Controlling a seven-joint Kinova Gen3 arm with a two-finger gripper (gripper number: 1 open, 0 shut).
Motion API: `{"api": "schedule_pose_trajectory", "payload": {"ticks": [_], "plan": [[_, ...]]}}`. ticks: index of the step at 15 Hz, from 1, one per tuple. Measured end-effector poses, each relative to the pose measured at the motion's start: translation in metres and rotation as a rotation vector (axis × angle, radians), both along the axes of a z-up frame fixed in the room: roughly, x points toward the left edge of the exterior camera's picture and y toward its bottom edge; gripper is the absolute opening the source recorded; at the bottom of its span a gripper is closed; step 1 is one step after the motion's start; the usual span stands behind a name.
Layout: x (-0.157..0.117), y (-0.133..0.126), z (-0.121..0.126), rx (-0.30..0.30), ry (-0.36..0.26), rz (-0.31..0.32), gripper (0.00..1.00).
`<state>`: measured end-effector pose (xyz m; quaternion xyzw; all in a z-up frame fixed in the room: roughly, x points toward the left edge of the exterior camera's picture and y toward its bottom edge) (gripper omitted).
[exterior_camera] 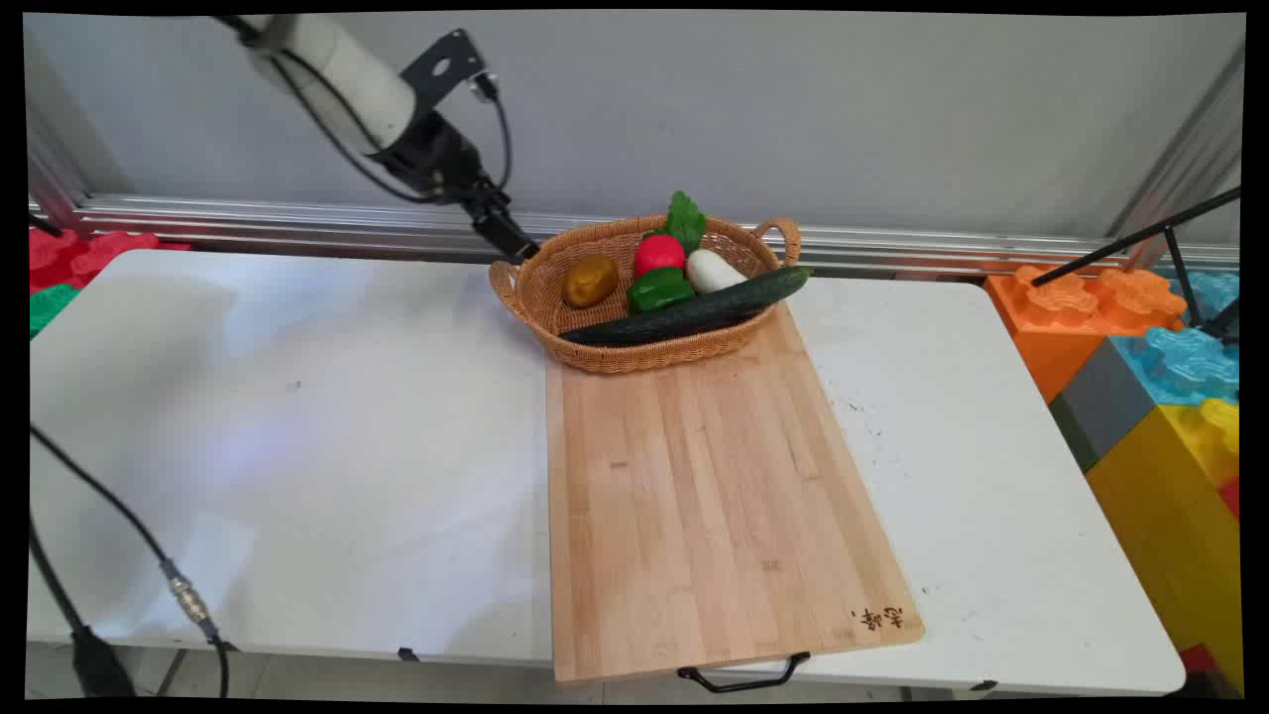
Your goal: Pick up the potato from the vegetable basket
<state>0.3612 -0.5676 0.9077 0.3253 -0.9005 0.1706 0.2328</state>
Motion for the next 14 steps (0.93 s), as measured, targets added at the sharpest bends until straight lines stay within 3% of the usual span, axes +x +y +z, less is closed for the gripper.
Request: {"api": "schedule_pose_trajectory", "payload": {"ticks": [6,14], "plan": [[-0.026,-0.033,-0.028,0.055,0.031,0.104,1.00],[-0.056,-0.057,-0.068,0.108,0.064,0.168,1.00]]}}
